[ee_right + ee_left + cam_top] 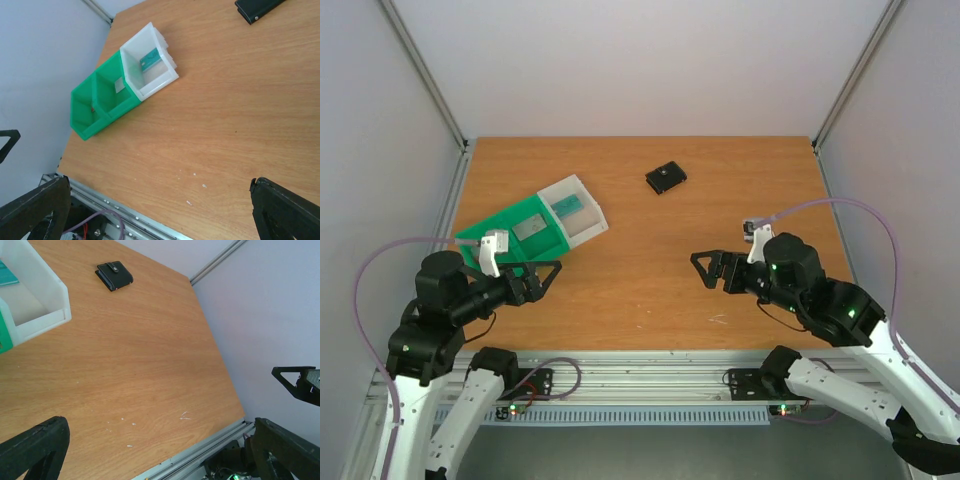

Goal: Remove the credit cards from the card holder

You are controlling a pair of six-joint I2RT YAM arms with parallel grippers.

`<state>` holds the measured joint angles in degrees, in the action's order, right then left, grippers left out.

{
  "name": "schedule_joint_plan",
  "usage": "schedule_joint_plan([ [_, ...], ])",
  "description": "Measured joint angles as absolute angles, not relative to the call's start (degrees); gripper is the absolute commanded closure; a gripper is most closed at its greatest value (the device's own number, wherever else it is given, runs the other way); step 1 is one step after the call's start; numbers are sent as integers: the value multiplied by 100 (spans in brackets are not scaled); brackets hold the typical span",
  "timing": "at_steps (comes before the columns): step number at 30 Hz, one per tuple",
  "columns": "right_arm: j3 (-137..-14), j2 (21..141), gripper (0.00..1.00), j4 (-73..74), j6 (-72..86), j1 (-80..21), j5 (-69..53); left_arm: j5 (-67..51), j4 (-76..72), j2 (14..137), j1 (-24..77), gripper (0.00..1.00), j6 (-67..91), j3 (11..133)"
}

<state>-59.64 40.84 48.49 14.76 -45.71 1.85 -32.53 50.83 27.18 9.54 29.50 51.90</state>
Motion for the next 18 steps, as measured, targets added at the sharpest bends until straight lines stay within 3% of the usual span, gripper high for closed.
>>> schedule_joint_plan([
  [18,-5975,4982,2,4523,1417,-4576,749,-3516,4313,3105,947,1,3017,4519],
])
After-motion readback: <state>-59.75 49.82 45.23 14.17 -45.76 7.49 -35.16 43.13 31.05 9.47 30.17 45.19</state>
